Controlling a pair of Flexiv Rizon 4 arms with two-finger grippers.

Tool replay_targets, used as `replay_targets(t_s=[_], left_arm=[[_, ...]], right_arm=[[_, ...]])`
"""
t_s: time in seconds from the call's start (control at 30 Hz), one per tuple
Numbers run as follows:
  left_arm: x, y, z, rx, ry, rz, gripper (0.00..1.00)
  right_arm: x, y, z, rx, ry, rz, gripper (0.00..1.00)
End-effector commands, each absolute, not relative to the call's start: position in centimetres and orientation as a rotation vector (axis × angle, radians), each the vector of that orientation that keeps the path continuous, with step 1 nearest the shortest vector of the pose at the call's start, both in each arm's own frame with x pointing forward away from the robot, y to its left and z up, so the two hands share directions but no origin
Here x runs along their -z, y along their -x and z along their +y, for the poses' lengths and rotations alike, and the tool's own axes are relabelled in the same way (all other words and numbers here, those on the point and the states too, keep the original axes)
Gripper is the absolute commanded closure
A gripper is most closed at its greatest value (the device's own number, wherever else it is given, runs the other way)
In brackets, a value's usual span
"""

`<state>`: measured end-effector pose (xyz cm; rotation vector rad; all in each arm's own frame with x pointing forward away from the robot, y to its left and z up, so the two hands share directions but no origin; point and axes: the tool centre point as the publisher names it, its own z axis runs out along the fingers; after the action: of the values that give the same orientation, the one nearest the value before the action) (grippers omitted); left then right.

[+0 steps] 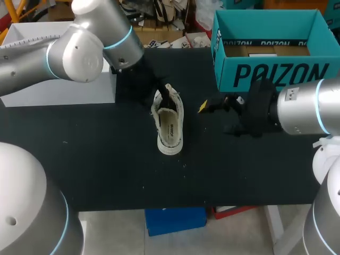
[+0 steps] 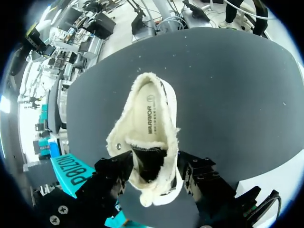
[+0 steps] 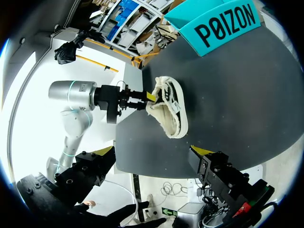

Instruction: Take the shoe out of the shoebox, open the shoe tongue, remove and reinsert the insole, then place the shoe into the shoebox

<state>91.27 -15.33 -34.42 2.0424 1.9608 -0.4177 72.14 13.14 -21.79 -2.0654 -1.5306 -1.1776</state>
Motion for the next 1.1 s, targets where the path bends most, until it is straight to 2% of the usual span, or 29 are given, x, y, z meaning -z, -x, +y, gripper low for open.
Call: replay_targets(t_s=[0.03, 0.23, 0.37, 0.53, 0.63, 1.1], left_arm=[[34.2, -91.8, -15.7, 0.369, -2.07, 1.979, 1.0], [33.5, -91.1, -14.3, 0.333, -2.092, 2.017, 1.0], [33.6, -90.4, -13.4, 0.328, -2.101, 2.045, 0.86], [35.4, -89.7, -13.3, 0.308, -2.121, 2.073, 0.79], [36.3, -89.6, -13.5, 0.296, -2.123, 2.075, 0.71], [39.7, -90.3, -14.4, 0.259, -2.126, 2.058, 0.73]], right_arm=[[21.8, -72.1, 13.2, 1.176, 2.069, -1.532, 0.0], [21.8, -72.1, 13.2, 1.176, 2.069, -1.532, 0.0], [21.8, -72.1, 13.2, 1.176, 2.069, -1.532, 0.0], [21.8, -72.1, 13.2, 1.176, 2.069, -1.532, 0.0], [21.8, -72.1, 13.2, 1.176, 2.069, -1.532, 0.0], [21.8, -72.1, 13.2, 1.176, 2.069, -1.532, 0.0]])
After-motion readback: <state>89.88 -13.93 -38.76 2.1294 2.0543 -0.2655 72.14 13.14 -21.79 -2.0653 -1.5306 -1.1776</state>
